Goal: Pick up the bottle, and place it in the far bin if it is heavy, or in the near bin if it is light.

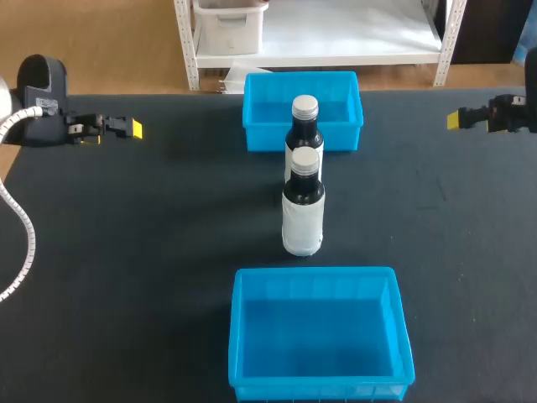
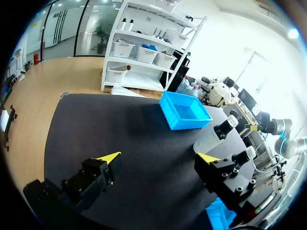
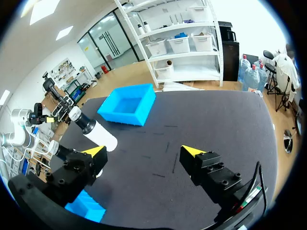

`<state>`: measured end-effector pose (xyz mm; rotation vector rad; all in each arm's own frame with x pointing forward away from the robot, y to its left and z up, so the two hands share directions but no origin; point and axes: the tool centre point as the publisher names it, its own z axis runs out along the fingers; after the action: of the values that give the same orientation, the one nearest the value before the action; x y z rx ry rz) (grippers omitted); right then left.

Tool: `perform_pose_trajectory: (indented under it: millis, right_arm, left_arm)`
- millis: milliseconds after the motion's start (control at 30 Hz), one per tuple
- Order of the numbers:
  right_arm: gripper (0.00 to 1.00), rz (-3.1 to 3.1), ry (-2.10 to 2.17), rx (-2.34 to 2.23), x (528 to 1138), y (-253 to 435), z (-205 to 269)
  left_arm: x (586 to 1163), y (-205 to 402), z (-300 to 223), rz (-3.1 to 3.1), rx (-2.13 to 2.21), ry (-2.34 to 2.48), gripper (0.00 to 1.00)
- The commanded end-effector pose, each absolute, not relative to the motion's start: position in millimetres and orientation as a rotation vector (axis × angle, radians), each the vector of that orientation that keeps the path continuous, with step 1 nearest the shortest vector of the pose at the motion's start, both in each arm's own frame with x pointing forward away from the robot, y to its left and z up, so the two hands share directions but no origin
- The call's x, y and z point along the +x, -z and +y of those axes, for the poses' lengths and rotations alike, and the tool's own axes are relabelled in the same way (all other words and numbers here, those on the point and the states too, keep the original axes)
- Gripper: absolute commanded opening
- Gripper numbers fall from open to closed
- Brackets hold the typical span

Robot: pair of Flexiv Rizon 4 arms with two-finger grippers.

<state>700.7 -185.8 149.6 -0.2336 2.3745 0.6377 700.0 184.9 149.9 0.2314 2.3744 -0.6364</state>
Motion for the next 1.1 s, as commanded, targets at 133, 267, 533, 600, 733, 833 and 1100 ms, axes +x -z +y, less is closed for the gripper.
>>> perform_pose_trajectory:
  millis: [133,267,533,600,733,833,1100]
  right_arm:
    - [1.0,2.375,-0.633,-0.231,699.7,-150.1,-185.2]
    - [1.0,2.375,-0.633,-0.231,699.7,-150.1,-185.2]
    - [1.0,2.308,-0.73,-0.416,695.2,-151.1,-185.2]
    - [1.0,2.282,-0.725,-0.596,691.5,-152.6,-184.7]
    - [1.0,2.136,-0.823,-1.107,674.6,-156.8,-182.3]
    - [1.0,2.133,-0.824,-1.195,671.3,-156.9,-183.2]
    - [1.0,2.133,-0.824,-1.195,671.3,-156.9,-183.2]
  left_arm:
    - [700.0,-149.9,185.0,2.374,0.231,0.636,1.0]
    - [700.0,-149.9,185.0,2.374,0.231,0.636,1.0]
    - [700.0,-149.9,185.0,2.374,0.231,0.636,1.0]
    - [700.0,-149.9,185.0,2.374,0.231,0.636,1.0]
    - [700.0,-149.9,185.0,2.374,0.231,0.636,1.0]
    - [700.0,-149.9,185.0,2.374,0.231,0.636,1.0]
    - [700.0,-149.9,185.0,2.374,0.231,0.636,1.0]
